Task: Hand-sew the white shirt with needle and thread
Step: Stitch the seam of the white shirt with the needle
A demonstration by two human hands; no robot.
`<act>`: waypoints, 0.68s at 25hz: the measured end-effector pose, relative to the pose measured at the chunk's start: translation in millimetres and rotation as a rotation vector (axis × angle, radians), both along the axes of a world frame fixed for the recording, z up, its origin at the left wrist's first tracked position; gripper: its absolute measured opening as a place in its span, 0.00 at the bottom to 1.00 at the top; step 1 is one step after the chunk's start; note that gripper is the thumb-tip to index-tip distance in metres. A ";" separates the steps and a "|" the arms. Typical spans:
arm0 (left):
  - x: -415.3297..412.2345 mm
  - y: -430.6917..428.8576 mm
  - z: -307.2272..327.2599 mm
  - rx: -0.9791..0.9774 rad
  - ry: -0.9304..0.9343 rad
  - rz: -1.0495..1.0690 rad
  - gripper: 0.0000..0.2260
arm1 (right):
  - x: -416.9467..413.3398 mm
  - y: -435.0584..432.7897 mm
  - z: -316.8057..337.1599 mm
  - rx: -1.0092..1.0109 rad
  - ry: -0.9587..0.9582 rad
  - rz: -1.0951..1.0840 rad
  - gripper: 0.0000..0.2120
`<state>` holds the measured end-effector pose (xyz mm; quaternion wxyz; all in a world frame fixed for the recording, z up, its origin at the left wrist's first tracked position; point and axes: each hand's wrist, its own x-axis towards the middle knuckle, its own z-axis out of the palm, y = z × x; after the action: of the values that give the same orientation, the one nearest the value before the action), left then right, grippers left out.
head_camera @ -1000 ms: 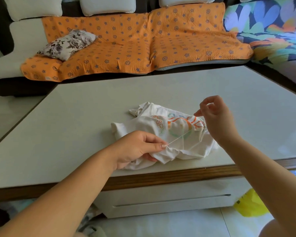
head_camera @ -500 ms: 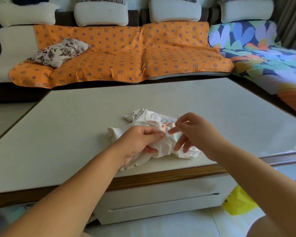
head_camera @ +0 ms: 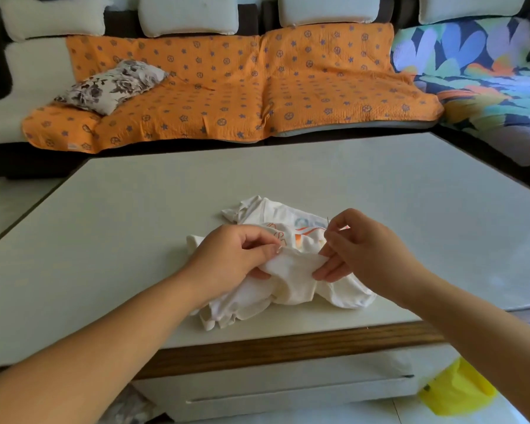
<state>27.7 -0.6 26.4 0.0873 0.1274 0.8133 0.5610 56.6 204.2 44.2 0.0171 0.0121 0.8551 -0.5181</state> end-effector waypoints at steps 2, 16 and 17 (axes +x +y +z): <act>-2.4 1.4 -4.5 0.052 -0.019 0.021 0.05 | -9.2 2.9 3.0 -0.007 -0.020 0.016 0.04; 7.0 14.6 -3.3 0.200 -0.214 -0.097 0.05 | -1.5 19.2 -16.9 -0.067 0.024 0.219 0.08; 6.9 15.6 -3.6 0.196 -0.219 -0.108 0.05 | -0.7 20.2 -17.4 -0.093 0.017 0.227 0.08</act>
<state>34.6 14.9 22.8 0.1927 0.1167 0.7323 0.6426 55.9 224.4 26.8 0.0690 -0.0898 0.8262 -0.5520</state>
